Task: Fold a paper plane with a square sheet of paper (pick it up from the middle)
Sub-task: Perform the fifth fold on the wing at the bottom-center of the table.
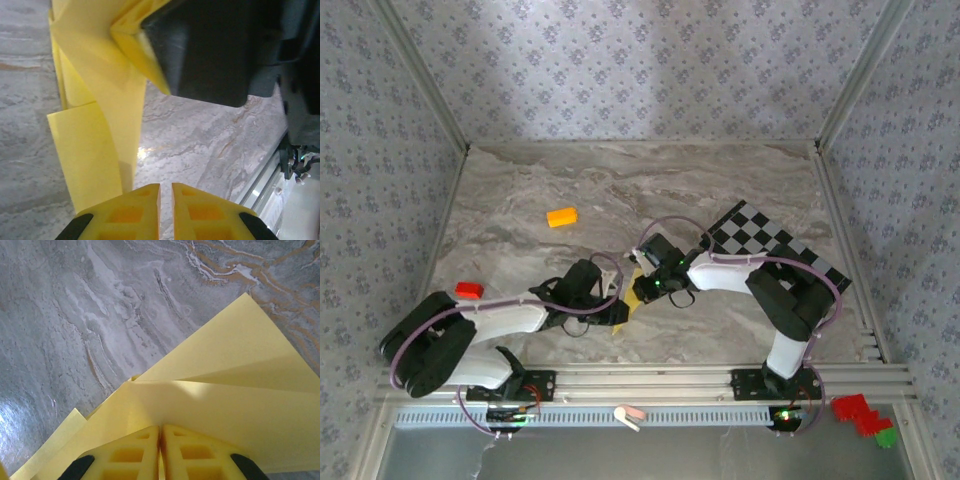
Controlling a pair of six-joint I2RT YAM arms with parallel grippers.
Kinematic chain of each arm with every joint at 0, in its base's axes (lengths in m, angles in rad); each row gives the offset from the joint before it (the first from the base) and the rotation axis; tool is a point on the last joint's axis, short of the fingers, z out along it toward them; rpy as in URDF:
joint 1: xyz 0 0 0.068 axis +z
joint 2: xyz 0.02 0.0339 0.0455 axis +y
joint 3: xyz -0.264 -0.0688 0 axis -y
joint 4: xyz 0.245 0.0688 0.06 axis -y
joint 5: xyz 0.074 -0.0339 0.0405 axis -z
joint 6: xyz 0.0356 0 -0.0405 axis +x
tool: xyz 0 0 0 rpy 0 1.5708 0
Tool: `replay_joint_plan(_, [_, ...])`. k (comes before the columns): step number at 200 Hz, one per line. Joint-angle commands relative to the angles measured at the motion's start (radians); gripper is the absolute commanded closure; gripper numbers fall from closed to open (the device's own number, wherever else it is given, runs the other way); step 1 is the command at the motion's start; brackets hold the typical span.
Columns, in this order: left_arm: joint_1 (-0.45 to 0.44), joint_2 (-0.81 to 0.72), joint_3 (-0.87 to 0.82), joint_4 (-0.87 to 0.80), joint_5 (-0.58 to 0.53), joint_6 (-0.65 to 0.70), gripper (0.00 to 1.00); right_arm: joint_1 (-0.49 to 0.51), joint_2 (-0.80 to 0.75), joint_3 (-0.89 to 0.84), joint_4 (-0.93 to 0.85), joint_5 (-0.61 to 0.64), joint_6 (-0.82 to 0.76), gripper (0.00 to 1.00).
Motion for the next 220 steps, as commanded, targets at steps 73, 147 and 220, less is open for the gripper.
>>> replay_joint_plan(73, [-0.019, 0.091, 0.076, -0.082, -0.021, 0.07, 0.86, -0.009, 0.044, -0.034, -0.059, 0.03, 0.009, 0.88])
replay_joint_plan(147, [0.0, 0.113, 0.061, -0.123, -0.056, 0.085, 0.87, -0.012, 0.054, -0.031, -0.055, 0.027, 0.005, 0.88])
replay_joint_plan(220, [0.028, 0.089, 0.052, -0.123, -0.038, 0.073, 0.87, -0.015, 0.058, -0.03, -0.06, 0.027, 0.001, 0.88])
